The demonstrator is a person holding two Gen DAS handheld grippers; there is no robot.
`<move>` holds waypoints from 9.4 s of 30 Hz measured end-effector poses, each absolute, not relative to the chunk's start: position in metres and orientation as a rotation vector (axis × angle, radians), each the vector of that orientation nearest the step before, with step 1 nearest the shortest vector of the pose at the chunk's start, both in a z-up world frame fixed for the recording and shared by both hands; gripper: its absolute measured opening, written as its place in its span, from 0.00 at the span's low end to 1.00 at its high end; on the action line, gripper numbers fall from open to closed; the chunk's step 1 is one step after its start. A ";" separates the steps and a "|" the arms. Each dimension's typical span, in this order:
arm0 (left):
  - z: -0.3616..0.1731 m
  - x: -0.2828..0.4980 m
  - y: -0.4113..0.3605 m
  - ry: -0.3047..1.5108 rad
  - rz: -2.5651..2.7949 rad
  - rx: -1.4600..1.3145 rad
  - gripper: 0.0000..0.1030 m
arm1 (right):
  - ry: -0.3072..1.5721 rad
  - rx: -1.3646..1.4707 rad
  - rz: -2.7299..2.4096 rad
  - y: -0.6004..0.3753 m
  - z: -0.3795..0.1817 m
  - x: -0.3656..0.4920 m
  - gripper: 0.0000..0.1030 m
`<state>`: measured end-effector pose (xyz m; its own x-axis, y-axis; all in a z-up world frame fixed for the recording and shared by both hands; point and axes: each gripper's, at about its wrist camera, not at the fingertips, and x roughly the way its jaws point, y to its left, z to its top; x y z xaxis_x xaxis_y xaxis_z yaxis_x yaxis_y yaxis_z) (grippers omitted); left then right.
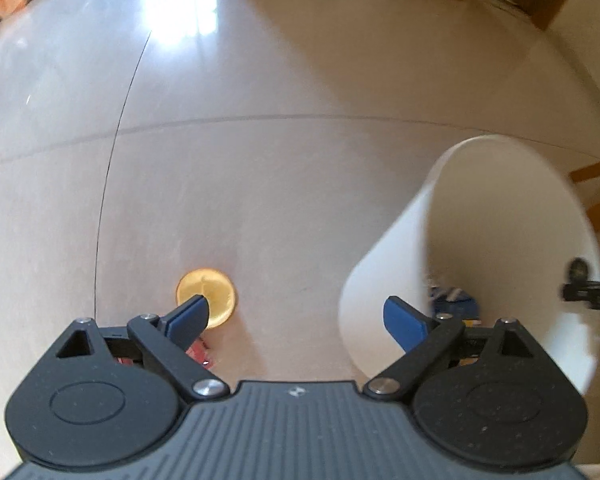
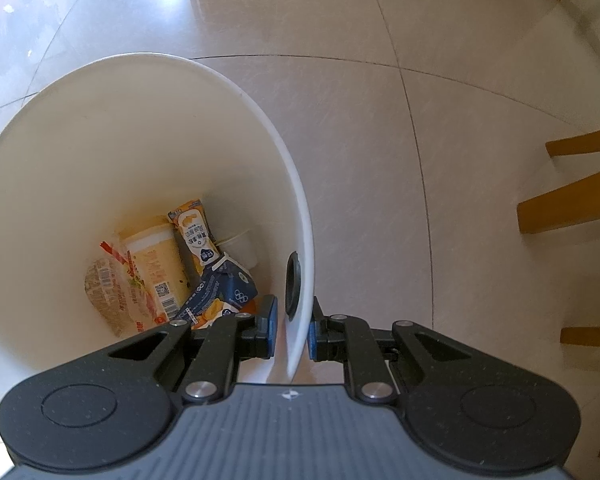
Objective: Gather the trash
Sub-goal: 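Move the left tool to the other orange peel half and grasp it, then carry the orange peel over the bin and release it with the left tool, then move the left tool to the red-and-clear snack packet and grasp it, then carry the snack packet over the bin and open the left tool, then move the left tool to the crumpled white paper and grasp it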
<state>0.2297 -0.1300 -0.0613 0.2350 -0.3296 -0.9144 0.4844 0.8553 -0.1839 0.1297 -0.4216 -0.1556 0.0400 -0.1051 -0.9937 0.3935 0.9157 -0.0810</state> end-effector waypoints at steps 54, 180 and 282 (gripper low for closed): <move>-0.242 0.281 -0.109 1.217 -0.404 0.271 0.69 | 1.477 0.204 -0.400 -0.416 -0.157 0.132 0.18; -0.225 0.273 -0.083 1.404 -0.060 -0.031 0.43 | 1.453 0.185 -0.400 -0.404 -0.151 0.129 0.19; -0.275 0.203 0.029 1.221 -0.374 0.335 0.80 | 1.452 0.239 -0.432 -0.410 -0.152 0.126 0.14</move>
